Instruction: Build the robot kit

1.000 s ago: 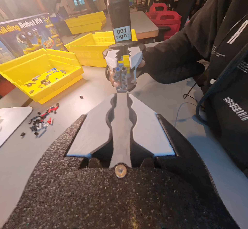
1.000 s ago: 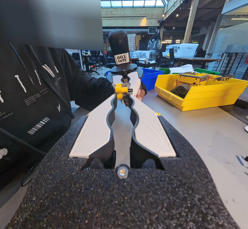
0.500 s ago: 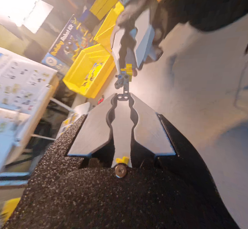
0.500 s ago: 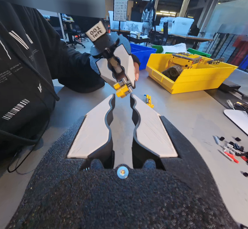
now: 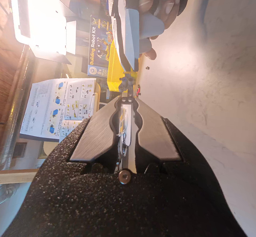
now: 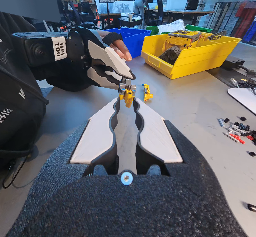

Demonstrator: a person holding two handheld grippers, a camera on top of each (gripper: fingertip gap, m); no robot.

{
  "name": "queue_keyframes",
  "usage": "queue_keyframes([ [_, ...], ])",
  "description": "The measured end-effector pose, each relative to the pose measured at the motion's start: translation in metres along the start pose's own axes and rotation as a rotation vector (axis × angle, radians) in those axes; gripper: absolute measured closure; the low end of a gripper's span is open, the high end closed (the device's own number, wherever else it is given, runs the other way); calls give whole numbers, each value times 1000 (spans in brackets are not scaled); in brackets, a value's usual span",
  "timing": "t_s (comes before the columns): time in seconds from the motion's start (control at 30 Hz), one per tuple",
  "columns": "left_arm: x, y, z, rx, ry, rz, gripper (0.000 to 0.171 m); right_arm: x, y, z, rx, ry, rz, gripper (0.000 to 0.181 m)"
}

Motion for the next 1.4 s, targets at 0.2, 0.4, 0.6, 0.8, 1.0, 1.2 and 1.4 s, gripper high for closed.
queue_keyframes([
  [0.2,0,-1,1,-31,25,28,156,-2,-1,-1,-17,-5,22,173],
  [0.4,10,-2,-14,183,-429,119,140,-8,-4,-7,22,-168,32,174],
  [0.6,22,-7,-29,438,-866,282,150,-10,-5,-12,49,-294,41,174],
  [0.8,18,-8,-27,457,-841,266,163,-8,-4,-15,69,-380,10,174],
  [1.0,17,-9,-27,458,-816,241,163,-7,0,-17,80,-425,-60,174],
  [1.2,17,-5,-21,472,-779,184,164,-1,6,-17,67,-409,-180,175],
  [1.4,20,-1,-15,501,-771,145,164,5,8,-16,59,-393,-245,175],
])
Point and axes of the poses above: each gripper's, where its closed fingertips meet, y out along the fingers, x out of its underside, z = x × y across the jaws, the point moved 10 cm from there along -y, back along the fingers, and after that the axes turned 14 degrees about -y, right-handed, at the moved point
